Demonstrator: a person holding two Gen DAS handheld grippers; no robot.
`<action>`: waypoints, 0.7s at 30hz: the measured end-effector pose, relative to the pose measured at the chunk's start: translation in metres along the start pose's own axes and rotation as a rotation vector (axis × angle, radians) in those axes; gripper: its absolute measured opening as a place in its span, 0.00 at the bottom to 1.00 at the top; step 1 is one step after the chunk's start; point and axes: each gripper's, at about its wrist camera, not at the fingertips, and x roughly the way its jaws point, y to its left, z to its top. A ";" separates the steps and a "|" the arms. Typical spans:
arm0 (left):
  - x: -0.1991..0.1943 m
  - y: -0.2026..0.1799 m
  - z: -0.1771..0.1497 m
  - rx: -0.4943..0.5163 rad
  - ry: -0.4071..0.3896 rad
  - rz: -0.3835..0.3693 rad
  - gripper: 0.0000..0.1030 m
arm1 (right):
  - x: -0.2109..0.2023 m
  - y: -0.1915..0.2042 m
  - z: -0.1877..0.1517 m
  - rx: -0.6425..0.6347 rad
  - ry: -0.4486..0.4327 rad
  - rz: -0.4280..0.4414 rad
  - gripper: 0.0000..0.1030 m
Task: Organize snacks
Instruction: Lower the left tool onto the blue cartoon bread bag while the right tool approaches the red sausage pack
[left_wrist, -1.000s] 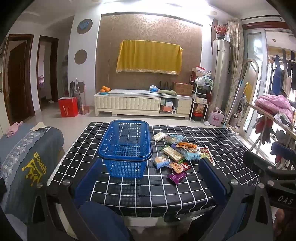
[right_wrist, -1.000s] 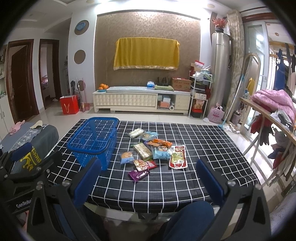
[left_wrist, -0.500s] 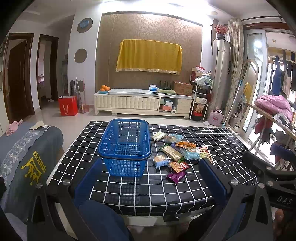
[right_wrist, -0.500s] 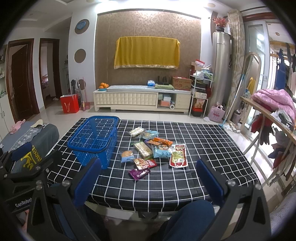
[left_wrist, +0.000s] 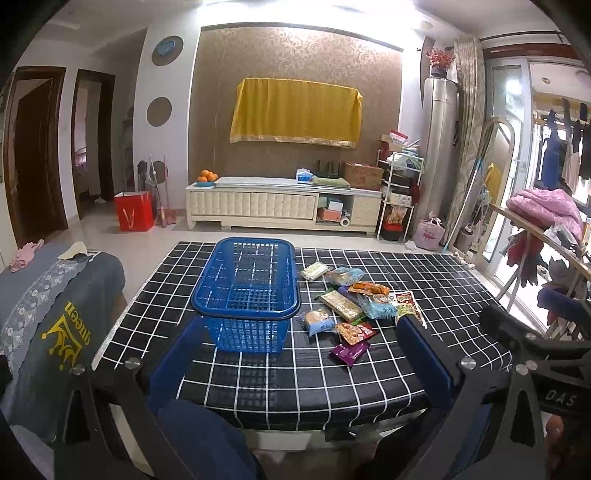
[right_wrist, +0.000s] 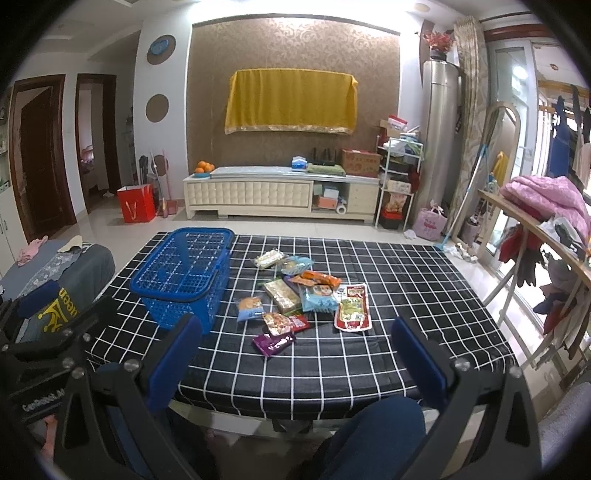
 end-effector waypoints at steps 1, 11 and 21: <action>0.001 -0.001 0.001 0.006 0.000 -0.002 1.00 | 0.001 -0.002 0.001 0.003 0.002 0.003 1.00; 0.055 -0.031 0.019 0.081 0.147 -0.058 1.00 | 0.037 -0.038 0.007 0.085 0.061 0.018 1.00; 0.140 -0.079 0.027 0.103 0.331 -0.159 1.00 | 0.101 -0.090 0.013 0.133 0.190 0.010 1.00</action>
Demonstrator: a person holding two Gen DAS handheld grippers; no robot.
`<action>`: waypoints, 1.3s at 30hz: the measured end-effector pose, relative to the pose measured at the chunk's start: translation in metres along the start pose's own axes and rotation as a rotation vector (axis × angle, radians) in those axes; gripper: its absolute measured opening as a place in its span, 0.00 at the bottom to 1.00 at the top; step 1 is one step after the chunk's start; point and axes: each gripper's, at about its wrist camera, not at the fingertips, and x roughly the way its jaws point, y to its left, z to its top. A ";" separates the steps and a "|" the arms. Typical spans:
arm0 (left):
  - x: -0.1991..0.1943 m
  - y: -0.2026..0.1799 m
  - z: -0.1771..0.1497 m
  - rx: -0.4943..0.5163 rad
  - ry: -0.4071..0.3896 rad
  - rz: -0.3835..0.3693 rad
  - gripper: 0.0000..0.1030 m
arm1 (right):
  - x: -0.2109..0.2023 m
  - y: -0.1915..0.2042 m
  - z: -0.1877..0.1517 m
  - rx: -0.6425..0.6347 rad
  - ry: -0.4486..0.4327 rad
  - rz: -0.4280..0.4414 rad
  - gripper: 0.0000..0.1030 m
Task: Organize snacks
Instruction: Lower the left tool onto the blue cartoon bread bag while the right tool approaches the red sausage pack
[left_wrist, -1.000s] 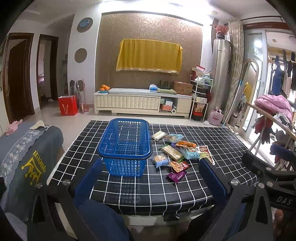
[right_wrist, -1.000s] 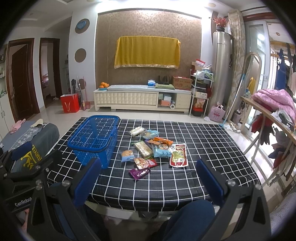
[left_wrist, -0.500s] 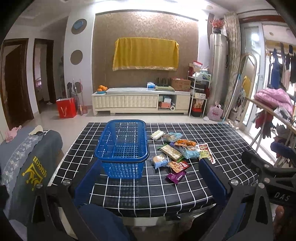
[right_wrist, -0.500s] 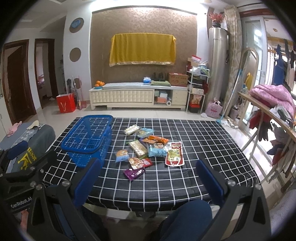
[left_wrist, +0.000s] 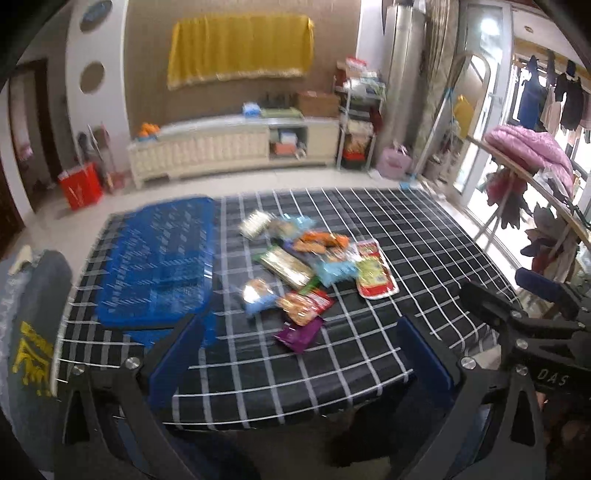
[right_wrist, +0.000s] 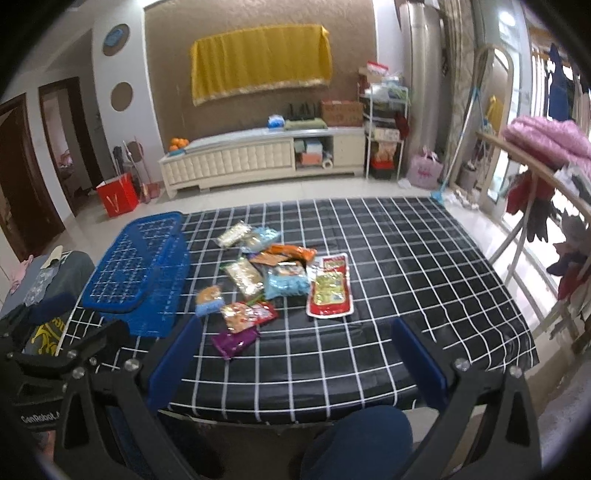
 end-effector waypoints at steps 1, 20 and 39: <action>0.011 -0.003 0.004 -0.007 0.031 -0.016 1.00 | 0.007 -0.007 0.002 0.009 0.015 0.001 1.00; 0.202 -0.060 0.068 -0.017 0.320 0.047 1.00 | 0.143 -0.094 0.042 0.009 0.199 -0.009 1.00; 0.351 -0.071 0.071 -0.036 0.517 0.162 1.00 | 0.252 -0.137 0.051 0.062 0.318 0.020 1.00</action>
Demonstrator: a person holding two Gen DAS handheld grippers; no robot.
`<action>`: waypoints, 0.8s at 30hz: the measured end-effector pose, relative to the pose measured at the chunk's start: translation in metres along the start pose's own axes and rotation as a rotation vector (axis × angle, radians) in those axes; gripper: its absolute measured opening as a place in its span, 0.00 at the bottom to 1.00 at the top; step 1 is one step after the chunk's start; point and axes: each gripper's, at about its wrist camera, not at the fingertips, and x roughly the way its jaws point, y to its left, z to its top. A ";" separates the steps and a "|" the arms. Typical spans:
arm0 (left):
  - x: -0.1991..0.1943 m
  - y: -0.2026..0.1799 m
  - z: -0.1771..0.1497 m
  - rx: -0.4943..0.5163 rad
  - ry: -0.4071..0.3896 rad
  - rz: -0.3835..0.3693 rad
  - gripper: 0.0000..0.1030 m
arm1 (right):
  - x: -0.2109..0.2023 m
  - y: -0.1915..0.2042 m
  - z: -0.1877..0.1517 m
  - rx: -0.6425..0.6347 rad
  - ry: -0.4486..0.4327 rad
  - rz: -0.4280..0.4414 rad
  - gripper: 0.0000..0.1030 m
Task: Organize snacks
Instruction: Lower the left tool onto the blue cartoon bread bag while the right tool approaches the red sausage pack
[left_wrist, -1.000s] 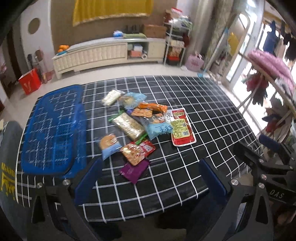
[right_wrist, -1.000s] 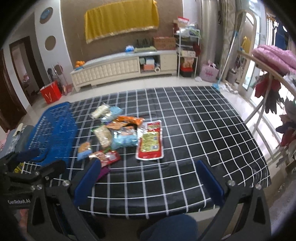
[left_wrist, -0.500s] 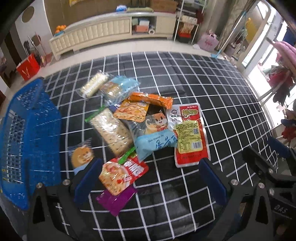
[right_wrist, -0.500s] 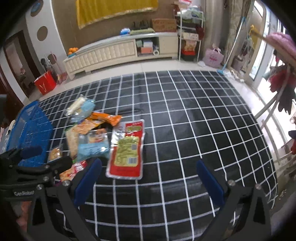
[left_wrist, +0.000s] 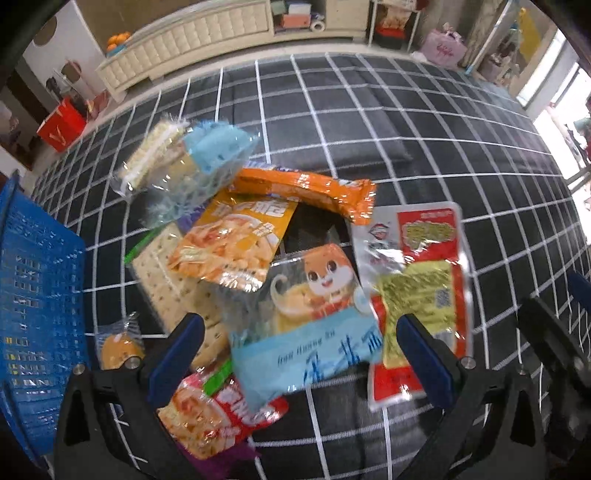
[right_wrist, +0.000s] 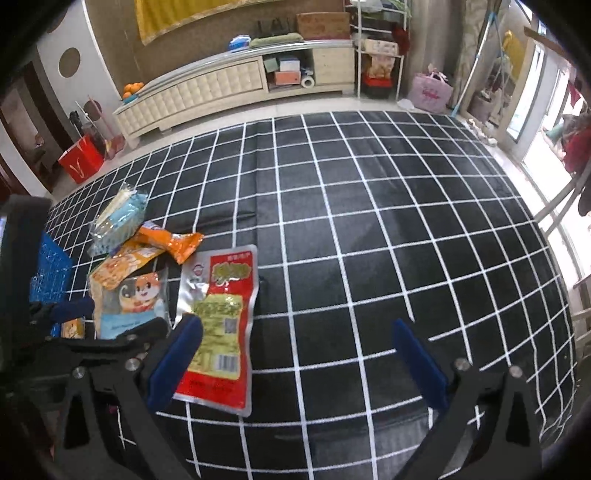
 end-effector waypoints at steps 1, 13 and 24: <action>0.006 0.003 0.002 -0.020 0.015 -0.004 1.00 | 0.003 0.000 0.001 0.006 0.001 0.005 1.00; 0.018 0.027 -0.007 -0.045 0.012 -0.042 0.78 | 0.008 -0.011 -0.013 0.054 0.030 0.008 1.00; -0.024 0.044 -0.055 0.028 -0.049 -0.169 0.72 | 0.014 0.006 -0.021 0.108 0.090 0.056 1.00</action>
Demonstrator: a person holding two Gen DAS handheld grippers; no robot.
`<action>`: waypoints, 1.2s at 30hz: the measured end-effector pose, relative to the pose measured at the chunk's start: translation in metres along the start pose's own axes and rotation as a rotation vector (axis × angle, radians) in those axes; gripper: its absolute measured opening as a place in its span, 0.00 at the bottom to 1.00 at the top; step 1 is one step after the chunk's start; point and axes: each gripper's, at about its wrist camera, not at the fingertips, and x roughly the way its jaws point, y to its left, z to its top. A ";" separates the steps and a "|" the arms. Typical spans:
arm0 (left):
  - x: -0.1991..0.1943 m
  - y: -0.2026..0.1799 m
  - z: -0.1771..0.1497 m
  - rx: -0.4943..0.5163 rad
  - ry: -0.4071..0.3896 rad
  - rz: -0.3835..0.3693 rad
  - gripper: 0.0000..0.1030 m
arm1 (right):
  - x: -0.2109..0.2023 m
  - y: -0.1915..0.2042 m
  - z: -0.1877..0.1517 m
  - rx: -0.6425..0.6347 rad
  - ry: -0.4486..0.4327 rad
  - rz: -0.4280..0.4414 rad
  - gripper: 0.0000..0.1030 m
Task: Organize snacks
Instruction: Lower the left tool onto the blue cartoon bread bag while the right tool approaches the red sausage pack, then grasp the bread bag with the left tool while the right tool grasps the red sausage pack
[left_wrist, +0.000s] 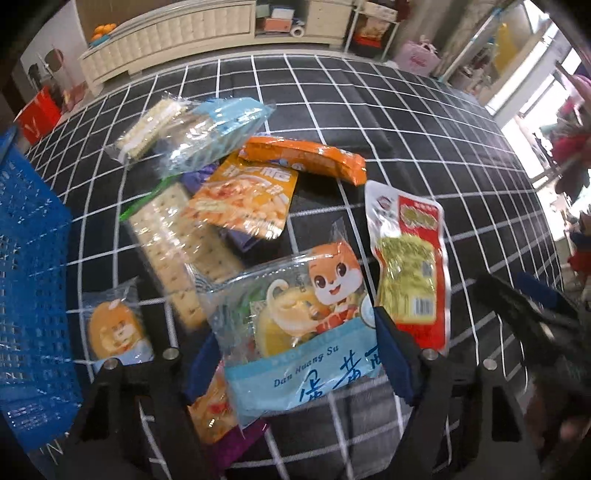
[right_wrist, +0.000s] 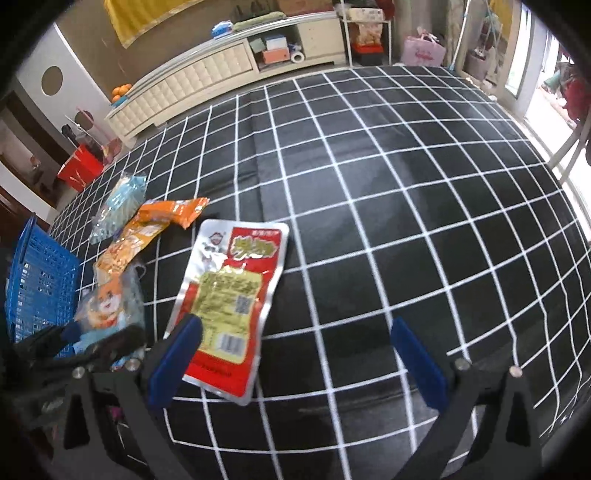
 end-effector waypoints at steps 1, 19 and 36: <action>-0.007 0.000 -0.003 0.004 -0.009 0.000 0.71 | 0.002 0.003 0.001 0.004 0.006 0.003 1.00; -0.040 0.047 0.014 -0.004 -0.167 0.088 0.71 | 0.060 0.076 0.003 -0.069 0.093 -0.074 0.99; -0.036 0.050 0.005 -0.029 -0.154 0.036 0.71 | 0.039 0.062 -0.003 -0.098 0.012 0.002 0.32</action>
